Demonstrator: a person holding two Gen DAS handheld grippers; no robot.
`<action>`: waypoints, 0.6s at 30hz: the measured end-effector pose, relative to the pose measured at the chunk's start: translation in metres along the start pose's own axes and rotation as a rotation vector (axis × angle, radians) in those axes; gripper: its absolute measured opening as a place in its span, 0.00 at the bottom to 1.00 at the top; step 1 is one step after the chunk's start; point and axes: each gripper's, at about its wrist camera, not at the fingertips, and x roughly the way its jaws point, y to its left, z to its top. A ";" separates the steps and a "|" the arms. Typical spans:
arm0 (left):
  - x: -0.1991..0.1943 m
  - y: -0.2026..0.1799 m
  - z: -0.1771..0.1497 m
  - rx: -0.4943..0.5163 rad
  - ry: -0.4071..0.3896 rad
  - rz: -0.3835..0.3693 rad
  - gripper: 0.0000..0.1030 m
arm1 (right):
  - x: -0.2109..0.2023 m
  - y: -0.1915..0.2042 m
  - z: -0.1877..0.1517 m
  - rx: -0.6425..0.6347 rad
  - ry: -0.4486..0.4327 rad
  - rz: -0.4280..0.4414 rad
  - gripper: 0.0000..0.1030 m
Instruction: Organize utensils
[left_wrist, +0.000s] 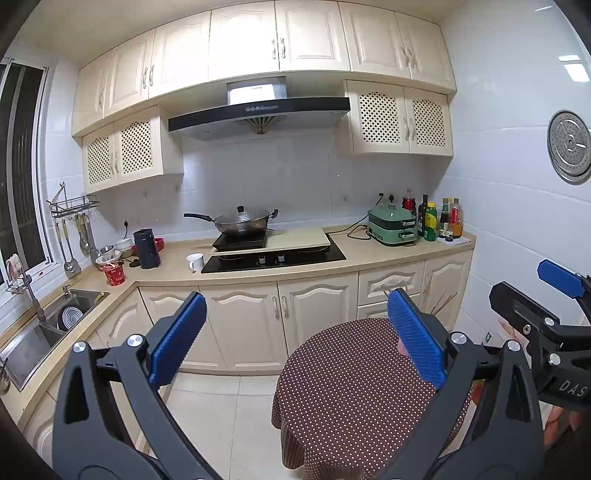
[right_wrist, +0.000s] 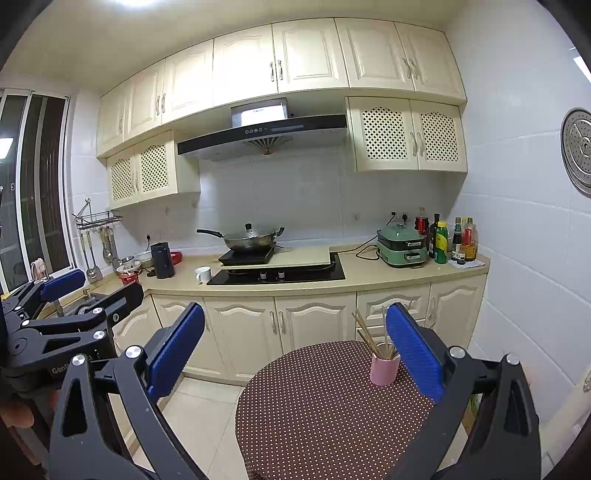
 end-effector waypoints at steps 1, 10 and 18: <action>0.000 0.001 -0.001 0.001 0.001 0.001 0.94 | 0.000 0.000 0.000 0.000 -0.001 0.000 0.92; 0.002 0.002 -0.001 0.001 0.001 -0.001 0.94 | 0.001 0.002 0.000 0.000 0.001 0.003 0.92; 0.002 0.005 -0.002 -0.001 0.003 0.003 0.94 | 0.002 0.006 0.000 -0.005 0.001 0.008 0.92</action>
